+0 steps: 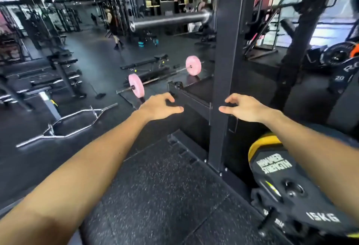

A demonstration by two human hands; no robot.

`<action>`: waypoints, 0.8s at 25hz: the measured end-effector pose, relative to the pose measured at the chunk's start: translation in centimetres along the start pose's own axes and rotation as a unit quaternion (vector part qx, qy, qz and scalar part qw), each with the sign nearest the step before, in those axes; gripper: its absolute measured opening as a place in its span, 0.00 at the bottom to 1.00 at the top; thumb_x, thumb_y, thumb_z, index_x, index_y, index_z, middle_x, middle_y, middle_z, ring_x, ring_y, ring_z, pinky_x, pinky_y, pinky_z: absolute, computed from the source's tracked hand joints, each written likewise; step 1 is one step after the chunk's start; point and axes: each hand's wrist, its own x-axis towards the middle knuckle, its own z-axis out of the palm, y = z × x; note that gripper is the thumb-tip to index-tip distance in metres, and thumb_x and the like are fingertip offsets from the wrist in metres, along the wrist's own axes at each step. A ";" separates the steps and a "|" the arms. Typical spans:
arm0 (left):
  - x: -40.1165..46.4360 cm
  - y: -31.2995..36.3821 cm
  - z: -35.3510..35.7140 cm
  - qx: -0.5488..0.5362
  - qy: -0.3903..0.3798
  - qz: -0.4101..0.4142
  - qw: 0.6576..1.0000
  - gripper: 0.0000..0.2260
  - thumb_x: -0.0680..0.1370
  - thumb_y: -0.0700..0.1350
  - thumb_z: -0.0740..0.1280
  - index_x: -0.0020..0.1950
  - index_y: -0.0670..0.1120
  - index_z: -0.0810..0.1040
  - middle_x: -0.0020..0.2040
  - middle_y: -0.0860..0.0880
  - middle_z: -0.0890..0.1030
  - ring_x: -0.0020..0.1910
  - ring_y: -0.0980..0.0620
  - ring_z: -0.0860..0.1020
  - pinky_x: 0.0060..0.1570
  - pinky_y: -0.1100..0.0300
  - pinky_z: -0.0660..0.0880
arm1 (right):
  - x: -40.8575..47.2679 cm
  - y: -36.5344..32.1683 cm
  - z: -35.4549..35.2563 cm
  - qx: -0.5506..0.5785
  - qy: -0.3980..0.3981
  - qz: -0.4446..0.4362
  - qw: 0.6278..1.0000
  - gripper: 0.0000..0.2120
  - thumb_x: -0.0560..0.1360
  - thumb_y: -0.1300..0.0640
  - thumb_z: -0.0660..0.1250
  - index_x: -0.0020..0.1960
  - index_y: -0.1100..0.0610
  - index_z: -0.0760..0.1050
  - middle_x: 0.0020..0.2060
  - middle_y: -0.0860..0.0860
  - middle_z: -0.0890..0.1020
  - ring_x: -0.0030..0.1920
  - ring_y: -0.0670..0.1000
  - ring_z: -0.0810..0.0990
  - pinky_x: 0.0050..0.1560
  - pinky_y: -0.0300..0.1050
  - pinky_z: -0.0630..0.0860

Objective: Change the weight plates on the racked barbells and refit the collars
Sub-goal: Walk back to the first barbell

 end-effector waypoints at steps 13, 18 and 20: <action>-22.6 -20.0 26.8 -0.081 -0.320 -0.245 0.911 0.19 0.74 0.56 0.72 0.60 0.46 0.76 0.58 0.46 0.80 0.50 0.52 0.76 0.44 0.63 0.68 | -15.9 9.9 34.7 -0.048 -0.369 0.158 0.915 0.23 0.78 0.47 0.64 0.67 0.60 0.71 0.66 0.56 0.75 0.64 0.56 0.75 0.61 0.44 0.70; -31.1 -23.6 29.1 -0.091 -0.391 -0.322 0.857 0.26 0.69 0.63 0.68 0.61 0.48 0.76 0.61 0.47 0.78 0.60 0.48 0.75 0.55 0.62 0.69 | -22.0 10.0 39.9 -0.089 -0.479 0.176 0.855 0.21 0.77 0.48 0.66 0.60 0.63 0.75 0.59 0.59 0.79 0.56 0.57 0.78 0.54 0.47 0.73; -32.6 -25.4 29.0 -0.096 -0.393 -0.352 0.844 0.27 0.70 0.64 0.68 0.62 0.48 0.76 0.64 0.47 0.78 0.62 0.48 0.75 0.56 0.60 0.67 | -21.4 9.4 40.4 -0.105 -0.495 0.169 0.846 0.23 0.76 0.46 0.66 0.57 0.66 0.78 0.55 0.62 0.81 0.55 0.60 0.79 0.55 0.50 0.75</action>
